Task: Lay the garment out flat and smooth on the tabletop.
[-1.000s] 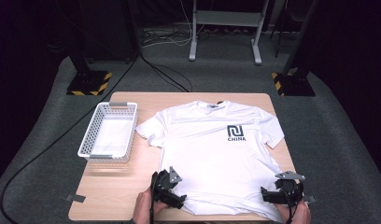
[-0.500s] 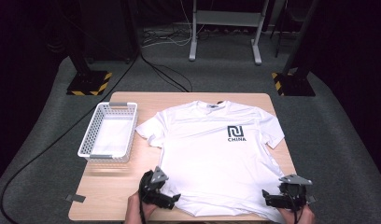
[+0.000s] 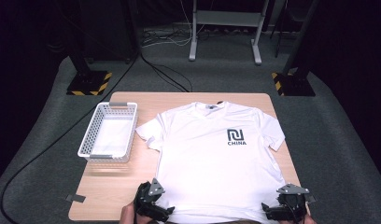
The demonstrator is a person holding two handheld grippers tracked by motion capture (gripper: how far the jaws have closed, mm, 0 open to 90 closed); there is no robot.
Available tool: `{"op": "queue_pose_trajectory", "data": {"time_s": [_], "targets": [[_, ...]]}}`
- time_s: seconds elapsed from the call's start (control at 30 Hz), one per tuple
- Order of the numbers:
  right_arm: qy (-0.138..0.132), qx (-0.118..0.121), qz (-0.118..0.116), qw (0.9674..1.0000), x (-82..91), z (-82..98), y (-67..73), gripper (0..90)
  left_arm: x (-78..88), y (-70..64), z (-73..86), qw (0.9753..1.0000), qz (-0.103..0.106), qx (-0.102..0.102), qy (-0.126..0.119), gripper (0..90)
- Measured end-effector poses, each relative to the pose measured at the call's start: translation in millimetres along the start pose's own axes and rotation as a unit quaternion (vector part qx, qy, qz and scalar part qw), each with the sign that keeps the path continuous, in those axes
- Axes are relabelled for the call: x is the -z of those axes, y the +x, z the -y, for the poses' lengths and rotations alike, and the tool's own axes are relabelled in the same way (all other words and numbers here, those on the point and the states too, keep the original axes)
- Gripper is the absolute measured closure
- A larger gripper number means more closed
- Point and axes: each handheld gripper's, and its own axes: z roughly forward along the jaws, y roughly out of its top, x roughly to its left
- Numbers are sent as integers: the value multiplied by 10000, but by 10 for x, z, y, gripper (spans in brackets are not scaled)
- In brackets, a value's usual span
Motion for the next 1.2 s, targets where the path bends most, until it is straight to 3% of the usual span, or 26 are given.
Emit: {"op": "queue_pose_trajectory", "data": {"time_s": [0.03,0.07,0.13,0.23,0.37,0.47,0.57,0.63,0.73,0.8,0.83,0.9,0.97,1.03,1.17,1.2], "targets": [[-178,-79,2,9998,-1,-43,-27,27,18,49,-57,9998,-58,100,-185,34],[-258,-101,19,9996,-27,-81,-28,27,-14,65,-113,9997,-109,133,-191,28],[-370,-105,-28,9993,-121,-168,-18,25,-134,68,-230,9997,-195,21,-168,17],[-271,-86,-53,9996,-294,-255,-11,8,-355,33,-300,9992,-295,-221,181,2],[-409,-193,-133,9989,-288,-165,-47,9,-239,-47,-95,9990,-77,-448,-32,9],[-437,-272,-72,9986,-223,-66,-89,9,-65,-80,108,9983,142,-556,-44,11],[-359,-313,-42,9989,-180,-27,-94,8,78,-43,250,9978,185,-635,-57,17],[-290,-305,-38,9991,-165,-27,-92,8,133,55,306,9987,141,-440,-205,9],[-280,-302,-14,9992,-146,-40,-110,6,175,234,308,9983,-107,78,-567,1],[-440,-364,14,9984,-114,-64,-162,7,160,374,264,9952,-451,515,-696,0],[-541,-400,22,9977,-106,-86,-201,6,140,449,240,9931,-519,736,-746,0],[-695,-506,41,9963,-131,-150,-291,2,77,588,186,9883,-821,1110,-653,0],[-746,-603,12,9954,-212,-217,-393,0,1,702,151,9851,-957,1319,-555,0],[-754,-655,21,9950,-309,-279,-466,0,-43,760,123,9819,-1288,1282,-527,0],[-720,-678,63,9951,-468,-343,-555,0,-91,827,103,9748,-1681,1360,-550,0],[-715,-624,135,9954,-497,-346,-564,0,-92,834,101,9742,-1704,1380,-540,0]]}}
